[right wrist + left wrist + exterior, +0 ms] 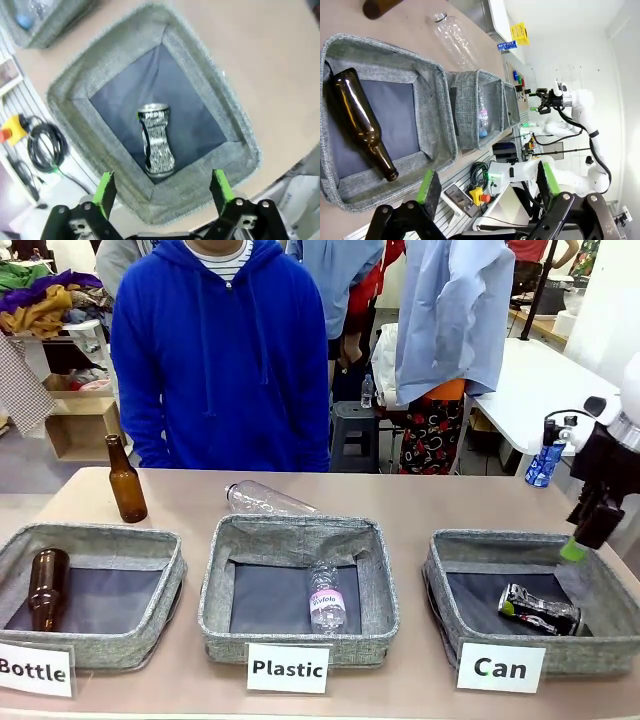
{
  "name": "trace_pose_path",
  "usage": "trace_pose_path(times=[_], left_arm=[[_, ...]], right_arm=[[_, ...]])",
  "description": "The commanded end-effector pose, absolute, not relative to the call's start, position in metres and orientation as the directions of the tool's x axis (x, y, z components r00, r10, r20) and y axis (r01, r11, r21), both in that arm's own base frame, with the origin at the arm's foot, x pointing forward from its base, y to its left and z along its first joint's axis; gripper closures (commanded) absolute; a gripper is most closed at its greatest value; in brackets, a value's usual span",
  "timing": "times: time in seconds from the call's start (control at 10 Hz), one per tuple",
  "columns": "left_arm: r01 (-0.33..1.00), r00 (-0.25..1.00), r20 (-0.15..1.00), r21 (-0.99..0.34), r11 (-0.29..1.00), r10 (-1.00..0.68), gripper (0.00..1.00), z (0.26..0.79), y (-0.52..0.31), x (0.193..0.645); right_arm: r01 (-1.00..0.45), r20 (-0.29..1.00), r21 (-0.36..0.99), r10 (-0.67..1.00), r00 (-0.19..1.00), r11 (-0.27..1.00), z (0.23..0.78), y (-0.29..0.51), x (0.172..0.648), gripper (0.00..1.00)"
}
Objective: Sort the can waste into the basket.
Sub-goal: Pick up the can waste from the table and place it in the right Fabric basket.
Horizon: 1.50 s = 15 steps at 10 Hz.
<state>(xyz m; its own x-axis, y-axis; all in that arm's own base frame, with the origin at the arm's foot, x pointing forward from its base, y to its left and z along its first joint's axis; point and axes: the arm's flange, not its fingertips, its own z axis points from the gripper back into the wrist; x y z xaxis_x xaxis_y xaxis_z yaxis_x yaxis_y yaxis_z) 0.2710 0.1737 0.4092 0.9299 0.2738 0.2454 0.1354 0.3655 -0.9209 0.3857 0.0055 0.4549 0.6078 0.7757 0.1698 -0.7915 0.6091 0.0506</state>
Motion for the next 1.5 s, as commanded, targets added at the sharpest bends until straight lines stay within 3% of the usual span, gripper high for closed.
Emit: trace_pose_path(times=[0.0, 0.1, 0.2, 0.3, 0.5, 0.6, 0.8, 0.9, 1.4], left_arm=[[0.126, 0.934, 0.234, -0.924, 0.362, 0.270, 0.00, 0.410, 0.174, 0.268], [0.126, 0.934, 0.234, -0.924, 0.362, 0.270, 0.00, 0.410, 0.174, 0.268], [0.126, 0.934, 0.234, -0.924, 0.362, 0.270, 0.00, 0.410, 0.174, 0.268], [0.126, 0.934, 0.234, -0.924, 0.362, 0.270, 0.00, 0.410, 0.174, 0.268], [0.126, 0.934, 0.234, -0.924, 0.362, 0.270, 0.00, 0.410, 0.174, 0.268], [0.126, 0.934, 0.234, -0.924, 0.362, 0.270, 0.00, 0.410, 0.174, 0.268], [0.126, 0.934, 0.234, -0.924, 0.362, 0.270, 0.00, 0.410, 0.174, 0.268], [0.126, 0.934, 0.234, -0.924, 0.362, 0.270, 0.00, 0.410, 0.174, 0.268], [0.126, 0.934, 0.234, -0.924, 0.362, 0.270, 0.00, 0.410, 0.174, 0.268]], right_arm=[[-0.640, 0.486, 0.278, 0.470, 0.737, 0.716, 0.481, -0.018, 0.396, 0.00], [-0.607, 0.724, 0.453, 0.128, 0.678, 0.653, 0.503, -0.055, 0.395, 0.00], [-0.565, 0.743, 0.639, -0.229, 0.629, 0.522, 0.519, -0.094, 0.395, 0.00], [-0.495, 0.657, 0.754, -0.469, 0.590, 0.433, 0.518, -0.128, 0.393, 0.00], [-0.489, 0.492, 0.844, -0.682, 0.541, 0.221, 0.501, -0.193, 0.388, 0.00], [-0.509, 0.442, 0.848, -0.725, 0.528, 0.147, 0.489, -0.217, 0.384, 0.00], [-0.467, 0.434, 0.866, -0.735, 0.522, 0.180, 0.465, -0.219, 0.397, 0.00], [-0.361, 0.552, 0.789, -0.315, 0.772, 0.497, 0.489, -0.230, 0.367, 0.00], [-0.361, 0.552, 0.789, -0.315, 0.772, 0.497, 0.489, -0.230, 0.367, 0.00]])
